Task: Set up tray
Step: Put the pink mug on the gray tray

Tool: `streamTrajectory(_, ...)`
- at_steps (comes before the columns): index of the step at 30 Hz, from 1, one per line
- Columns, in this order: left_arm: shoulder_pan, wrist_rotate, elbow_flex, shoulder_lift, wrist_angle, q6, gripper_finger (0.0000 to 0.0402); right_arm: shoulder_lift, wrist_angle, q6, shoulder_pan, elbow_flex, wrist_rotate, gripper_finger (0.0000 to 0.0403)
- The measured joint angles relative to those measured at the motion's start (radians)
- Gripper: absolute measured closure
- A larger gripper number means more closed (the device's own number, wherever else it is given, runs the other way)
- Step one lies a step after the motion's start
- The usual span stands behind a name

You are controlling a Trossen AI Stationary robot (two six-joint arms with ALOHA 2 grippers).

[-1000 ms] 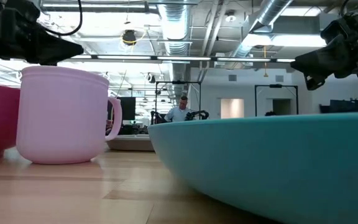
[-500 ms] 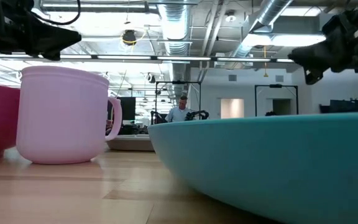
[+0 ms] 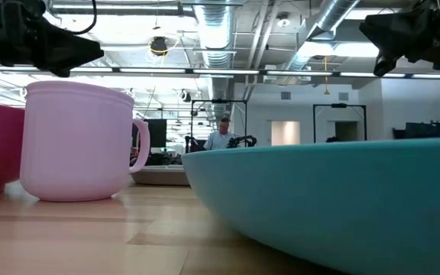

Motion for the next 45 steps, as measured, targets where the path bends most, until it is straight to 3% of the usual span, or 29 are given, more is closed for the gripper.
streamTrajectory(7,0.0,-0.033,0.02,0.0,0.009,-0.135,0.0233,0.0,0.01,0.098,-0.001,0.0,0.002,0.0336)
streamTrajectory(17,0.0,-0.032,0.02,0.0,0.032,-0.159,0.0232,0.08,0.124,0.23,0.025,0.017,-0.001,0.0336)
streamTrajectory(26,0.0,-0.033,0.021,0.0,0.033,-0.207,0.0232,0.376,0.26,0.179,0.139,0.126,0.063,0.0336)
streamTrajectory(30,0.0,-0.03,0.021,0.0,0.03,-0.209,0.0232,0.531,0.275,0.115,0.188,0.209,0.154,0.0336)
streamTrajectory(33,0.0,0.007,0.021,0.0,0.01,-0.228,0.0232,0.64,0.271,0.041,0.203,0.264,0.212,0.0336)
streamTrajectory(38,0.0,0.017,0.021,0.0,-0.022,-0.276,0.0232,0.795,0.273,-0.061,0.187,0.296,0.216,0.0336)
streamTrajectory(42,0.0,0.063,0.043,0.001,-0.044,-0.294,0.0232,0.914,0.338,0.082,0.159,0.318,0.217,0.0336)
streamTrajectory(45,0.0,0.073,0.112,0.025,-0.116,-0.296,0.0232,0.98,0.359,0.093,0.127,0.36,0.211,0.0336)
